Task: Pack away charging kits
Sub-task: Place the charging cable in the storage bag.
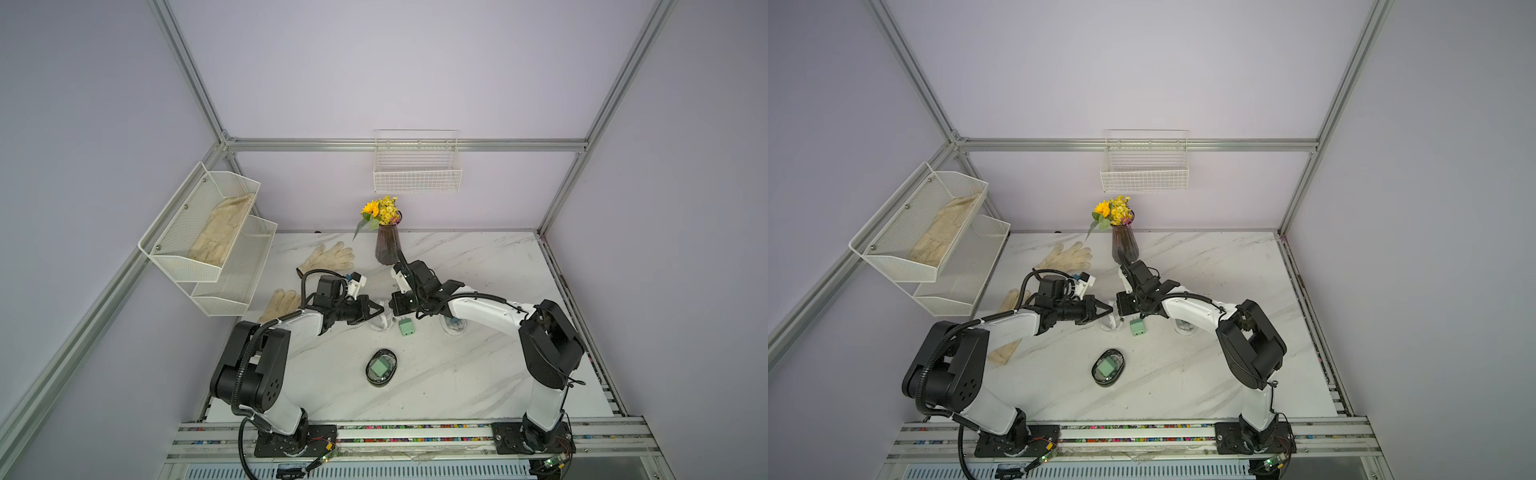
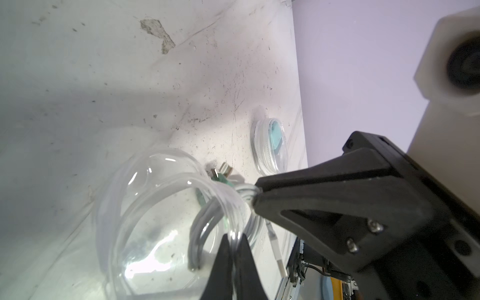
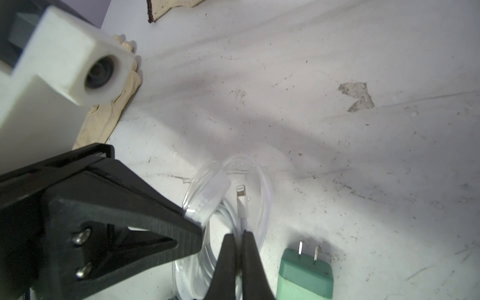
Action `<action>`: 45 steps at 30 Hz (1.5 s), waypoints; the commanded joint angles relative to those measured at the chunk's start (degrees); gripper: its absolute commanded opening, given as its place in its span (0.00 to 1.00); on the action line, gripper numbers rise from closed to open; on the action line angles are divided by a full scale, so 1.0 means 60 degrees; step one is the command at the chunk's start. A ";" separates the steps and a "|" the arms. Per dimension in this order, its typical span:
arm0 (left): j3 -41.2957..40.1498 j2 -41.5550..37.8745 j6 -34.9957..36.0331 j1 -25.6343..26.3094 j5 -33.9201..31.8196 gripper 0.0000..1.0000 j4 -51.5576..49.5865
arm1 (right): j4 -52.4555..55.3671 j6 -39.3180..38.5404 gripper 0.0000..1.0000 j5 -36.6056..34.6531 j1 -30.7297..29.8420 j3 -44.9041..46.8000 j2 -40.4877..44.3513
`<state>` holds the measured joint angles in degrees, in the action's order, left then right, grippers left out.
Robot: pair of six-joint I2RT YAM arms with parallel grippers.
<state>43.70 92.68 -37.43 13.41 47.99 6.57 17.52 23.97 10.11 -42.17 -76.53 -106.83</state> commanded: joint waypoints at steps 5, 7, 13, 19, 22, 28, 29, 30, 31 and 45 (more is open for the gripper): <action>-0.0300 0.0220 -0.0602 0.0117 0.0576 0.00 0.1984 | -0.1170 0.0440 0.00 0.0740 -0.0127 0.0480 -0.0359; -0.0478 0.0245 -0.0599 0.0110 0.0504 0.00 0.2104 | -0.1586 0.0488 0.00 0.0880 -0.0134 0.0677 -0.0483; -0.0792 0.0281 -0.0478 0.0109 0.0530 0.00 0.2142 | -0.2010 0.0493 0.00 0.0995 -0.0130 0.0789 -0.1003; -0.0971 0.0364 -0.0483 0.0111 0.0469 0.00 0.2144 | -0.2187 0.0662 0.00 0.0520 -0.0132 0.0788 -0.1368; -0.1043 0.0387 -0.0500 0.0109 0.0463 0.00 0.2106 | -0.2378 0.0823 0.00 0.0244 -0.0120 0.0843 -0.1313; -0.1188 0.0376 -0.0529 0.0124 0.0193 0.00 0.1739 | -0.2658 0.1158 0.00 -0.0259 -0.0105 0.0872 -0.1007; -0.1212 0.0373 -0.0556 0.0124 0.0156 0.00 0.1734 | -0.2696 0.1199 0.00 -0.0247 -0.0096 0.0860 -0.1029; -0.1219 0.0337 -0.0595 0.0129 0.0079 0.00 0.1742 | -0.2781 0.1258 0.00 -0.0225 -0.0102 0.0857 -0.1084; -0.1187 0.0329 -0.0652 0.0123 -0.0013 0.00 0.1655 | -0.2827 0.1339 0.00 -0.0166 -0.0105 0.0841 -0.1177; -0.0639 -0.0056 -0.0890 0.0168 -0.1313 0.00 0.0542 | -0.2833 0.1541 0.41 -0.0154 -0.0090 0.1454 0.0076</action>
<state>38.63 94.15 -42.94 14.20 42.96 13.58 0.38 33.36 11.16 -42.61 -67.99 -112.75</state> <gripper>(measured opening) 0.048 0.403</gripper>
